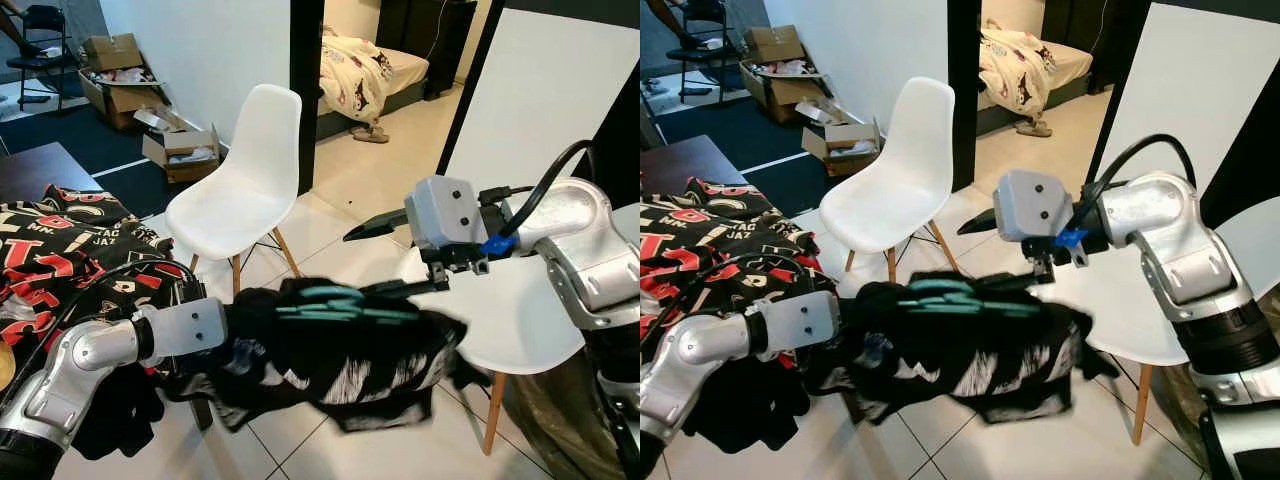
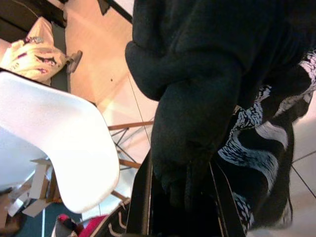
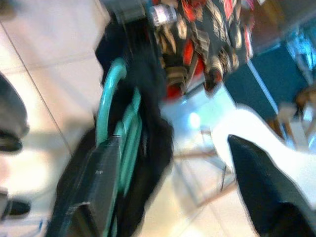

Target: Hang hanger

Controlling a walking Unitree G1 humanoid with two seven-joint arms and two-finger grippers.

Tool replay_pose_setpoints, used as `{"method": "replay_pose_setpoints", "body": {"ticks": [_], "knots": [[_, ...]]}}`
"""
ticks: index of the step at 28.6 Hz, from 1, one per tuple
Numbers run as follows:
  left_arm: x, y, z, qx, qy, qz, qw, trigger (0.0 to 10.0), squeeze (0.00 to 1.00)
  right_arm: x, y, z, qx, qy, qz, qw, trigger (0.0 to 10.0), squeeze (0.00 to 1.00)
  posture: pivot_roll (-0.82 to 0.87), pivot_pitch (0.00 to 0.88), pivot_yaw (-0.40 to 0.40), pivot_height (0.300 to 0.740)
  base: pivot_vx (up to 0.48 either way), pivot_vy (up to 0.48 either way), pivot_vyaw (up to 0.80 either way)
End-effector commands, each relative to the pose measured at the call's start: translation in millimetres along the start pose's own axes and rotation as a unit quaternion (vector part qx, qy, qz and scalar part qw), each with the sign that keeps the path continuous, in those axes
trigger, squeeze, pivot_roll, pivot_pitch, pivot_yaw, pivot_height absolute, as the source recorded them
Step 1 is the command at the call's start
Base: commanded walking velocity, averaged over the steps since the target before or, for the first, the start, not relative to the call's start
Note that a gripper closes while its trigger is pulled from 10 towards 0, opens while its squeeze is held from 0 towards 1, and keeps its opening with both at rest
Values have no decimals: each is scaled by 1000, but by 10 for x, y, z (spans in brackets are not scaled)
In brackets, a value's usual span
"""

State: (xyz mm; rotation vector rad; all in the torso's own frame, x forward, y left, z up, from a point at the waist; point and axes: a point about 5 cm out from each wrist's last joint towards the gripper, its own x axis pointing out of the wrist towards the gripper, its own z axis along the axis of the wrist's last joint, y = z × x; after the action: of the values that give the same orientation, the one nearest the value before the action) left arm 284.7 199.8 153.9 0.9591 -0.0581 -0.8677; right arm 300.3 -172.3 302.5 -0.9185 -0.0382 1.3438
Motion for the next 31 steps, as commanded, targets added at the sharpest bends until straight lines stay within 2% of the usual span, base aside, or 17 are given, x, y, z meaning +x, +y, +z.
{"method": "replay_pose_setpoints", "body": {"ticks": [1,2,3,4,5,7,9,10,11,12,13,18,19,20,21,25,31], "knots": [[-1,54,47,9,-9,10,1000,10000,0,-108,-12,-25,-2,10,-7,1000,10000,1000,26,0,-34,740,0,0,0],[-1,54,47,9,-9,10,1000,10000,0,-108,-12,-25,-2,10,-7,1000,10000,1000,26,0,-34,740,0,0,0],[1,52,48,9,-10,9,1000,10000,0,-237,-8,-60,10,20,-15,1000,10000,847,24,0,-31,740,0,0,0],[1,52,48,9,-10,9,1000,10000,0,-237,-8,-60,10,20,-15,1000,10000,847,24,0,-31,740,0,0,0],[3,51,50,10,-10,8,1000,10000,0,-327,0,-88,21,26,-21,999,10000,710,24,0,-31,740,0,0,0],[4,51,52,10,-11,8,1000,10000,0,-386,8,-115,30,31,-28,999,10000,663,24,0,-31,740,0,0,0],[4,51,52,10,-11,8,1000,10000,0,-386,8,-115,30,31,-28,999,10000,663,24,0,-31,740,0,0,0],[5,53,55,10,-12,8,1000,10000,0,-450,18,-161,43,36,-37,998,10000,576,22,0,-31,740,0,0,0],[5,53,55,10,-12,8,1000,10000,0,-450,18,-161,43,36,-37,998,10000,576,22,0,-31,740,0,0,0],[-7,69,54,11,-11,11,1000,10000,0,-545,21,-254,61,49,-58,995,10000,204,23,0,-34,740,0,0,0],[-23,101,58,12,-13,18,1000,10000,0,-636,29,-348,78,62,-77,992,10000,0,20,0,-41,740,0,0,0],[-64,220,110,9,-31,42,999,10000,0,-698,95,-564,101,106,-88,985,10000,0,14,0,-51,740,0,0,0],[-77,284,165,8,-48,51,998,10000,0,-647,154,-652,105,125,-75,984,10000,0,13,0,-55,740,0,0,0],[-77,284,165,8,-48,51,998,10000,0,-647,154,-652,105,125,-75,984,10000,0,13,0,-55,740,0,0,0],[-96,362,233,9,-66,58,996,10000,0,-583,206,-713,113,125,-64,984,10000,0,16,0,-58,740,0,0,0],[-130,463,316,15,-87,65,994,10000,0,-495,253,-761,124,114,-54,984,10000,0,18,0,-63,740,0,0,0],[-233,635,398,31,-104,73,991,10000,0,-403,255,-712,134,51,-61,988,10000,0,20,0,-75,740,0,0,0]]}}
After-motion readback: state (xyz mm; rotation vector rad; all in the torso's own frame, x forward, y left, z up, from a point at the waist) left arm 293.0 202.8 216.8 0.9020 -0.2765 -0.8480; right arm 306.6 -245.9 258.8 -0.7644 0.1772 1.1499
